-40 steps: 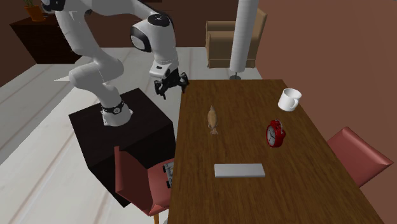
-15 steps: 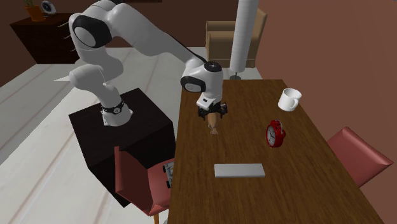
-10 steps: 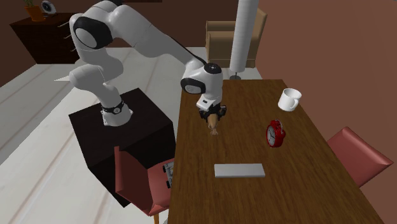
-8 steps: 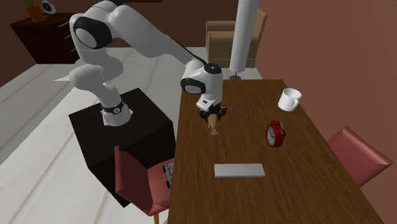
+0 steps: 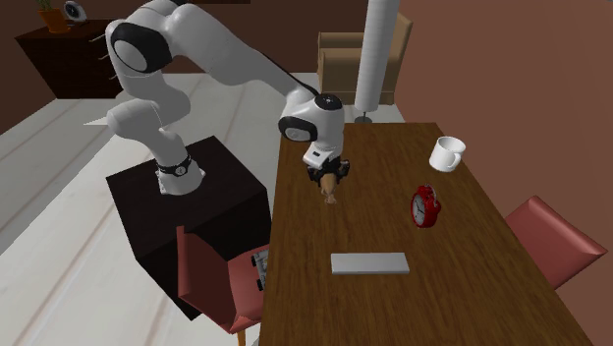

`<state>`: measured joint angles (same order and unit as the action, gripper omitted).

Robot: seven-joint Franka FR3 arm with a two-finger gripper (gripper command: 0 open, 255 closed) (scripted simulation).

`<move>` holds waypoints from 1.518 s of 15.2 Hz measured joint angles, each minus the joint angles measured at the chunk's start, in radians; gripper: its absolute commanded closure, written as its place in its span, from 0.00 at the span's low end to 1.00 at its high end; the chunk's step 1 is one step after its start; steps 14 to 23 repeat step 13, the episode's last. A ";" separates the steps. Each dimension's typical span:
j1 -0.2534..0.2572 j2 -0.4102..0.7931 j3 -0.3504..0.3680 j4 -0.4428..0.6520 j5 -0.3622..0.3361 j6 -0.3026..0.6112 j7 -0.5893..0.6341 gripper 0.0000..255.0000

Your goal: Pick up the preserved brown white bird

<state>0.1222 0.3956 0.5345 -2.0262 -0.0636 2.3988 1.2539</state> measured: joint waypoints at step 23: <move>-0.030 -0.109 0.036 0.043 0.064 -0.140 -0.025 1.00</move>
